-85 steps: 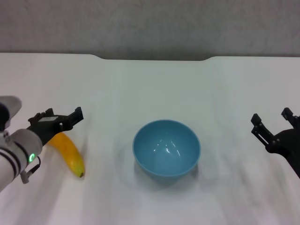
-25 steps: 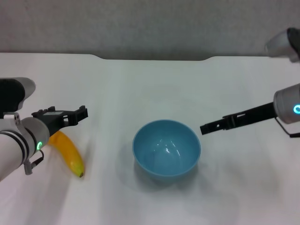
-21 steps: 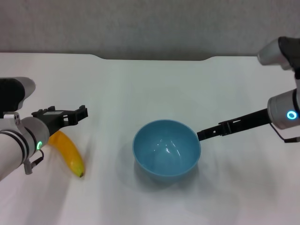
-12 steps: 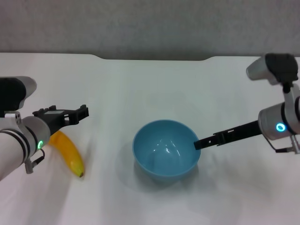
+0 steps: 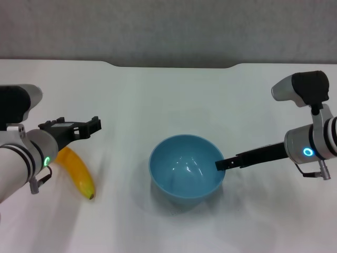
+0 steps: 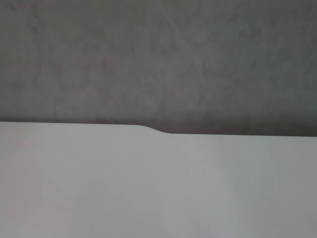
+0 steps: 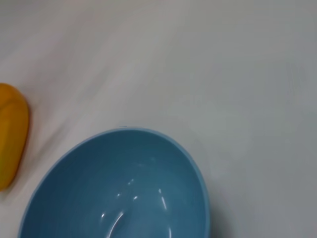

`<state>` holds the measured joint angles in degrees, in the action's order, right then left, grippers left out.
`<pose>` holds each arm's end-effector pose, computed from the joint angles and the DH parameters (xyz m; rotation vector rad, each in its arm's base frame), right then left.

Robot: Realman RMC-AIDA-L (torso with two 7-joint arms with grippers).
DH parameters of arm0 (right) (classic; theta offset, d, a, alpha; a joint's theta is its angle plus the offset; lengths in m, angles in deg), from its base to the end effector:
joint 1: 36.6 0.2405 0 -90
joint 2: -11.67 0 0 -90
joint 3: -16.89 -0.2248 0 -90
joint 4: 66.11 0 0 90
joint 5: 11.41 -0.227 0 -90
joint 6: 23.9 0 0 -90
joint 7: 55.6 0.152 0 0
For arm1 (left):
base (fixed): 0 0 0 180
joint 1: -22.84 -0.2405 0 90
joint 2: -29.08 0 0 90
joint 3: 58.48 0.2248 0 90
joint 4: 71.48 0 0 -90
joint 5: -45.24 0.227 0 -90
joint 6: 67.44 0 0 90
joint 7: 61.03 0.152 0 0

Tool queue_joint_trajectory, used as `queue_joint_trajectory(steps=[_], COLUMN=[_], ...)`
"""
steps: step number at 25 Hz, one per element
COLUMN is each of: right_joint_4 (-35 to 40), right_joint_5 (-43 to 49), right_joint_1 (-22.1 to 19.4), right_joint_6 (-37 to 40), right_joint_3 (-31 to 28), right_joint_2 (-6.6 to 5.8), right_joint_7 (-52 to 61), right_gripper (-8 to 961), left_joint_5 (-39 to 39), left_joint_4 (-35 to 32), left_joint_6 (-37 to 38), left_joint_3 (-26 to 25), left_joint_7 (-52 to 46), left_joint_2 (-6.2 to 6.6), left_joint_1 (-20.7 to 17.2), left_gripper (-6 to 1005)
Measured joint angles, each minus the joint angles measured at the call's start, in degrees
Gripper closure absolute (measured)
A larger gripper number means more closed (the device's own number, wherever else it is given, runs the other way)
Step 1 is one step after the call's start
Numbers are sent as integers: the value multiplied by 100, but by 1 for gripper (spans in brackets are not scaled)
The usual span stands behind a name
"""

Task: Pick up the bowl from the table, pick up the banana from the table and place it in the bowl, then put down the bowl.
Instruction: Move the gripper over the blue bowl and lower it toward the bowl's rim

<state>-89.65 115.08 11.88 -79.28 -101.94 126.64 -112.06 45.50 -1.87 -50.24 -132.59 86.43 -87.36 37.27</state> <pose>0.2349 0.4138 -0.0432 -2.4550 1.2437 0.0425 -0.2248 0.3888 -0.0176 -1.7766 -1.0610 -0.3178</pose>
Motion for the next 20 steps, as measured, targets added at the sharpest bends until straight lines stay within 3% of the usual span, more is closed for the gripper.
queue_joint_trajectory(steps=[10, 15, 20], right_joint_4=[334, 567, 655], right_joint_5=[-444, -449, -453], right_joint_1=[145, 317, 371], right_joint_6=[233, 350, 425], right_joint_3=[26, 75, 170], right_joint_2=[0, 14, 31], right_joint_7=[-364, -413, -423], right_gripper=[81, 173, 170], left_joint_5=[-4, -7, -9], left_joint_4=[-5, -14, -17], left_joint_6=[-6, -7, -7], left_joint_3=[1, 10, 16], left_joint_7=[1, -4, -14], left_joint_2=[-1, -1, -1], left_joint_1=[31, 46, 51], left_gripper=[107, 106, 106])
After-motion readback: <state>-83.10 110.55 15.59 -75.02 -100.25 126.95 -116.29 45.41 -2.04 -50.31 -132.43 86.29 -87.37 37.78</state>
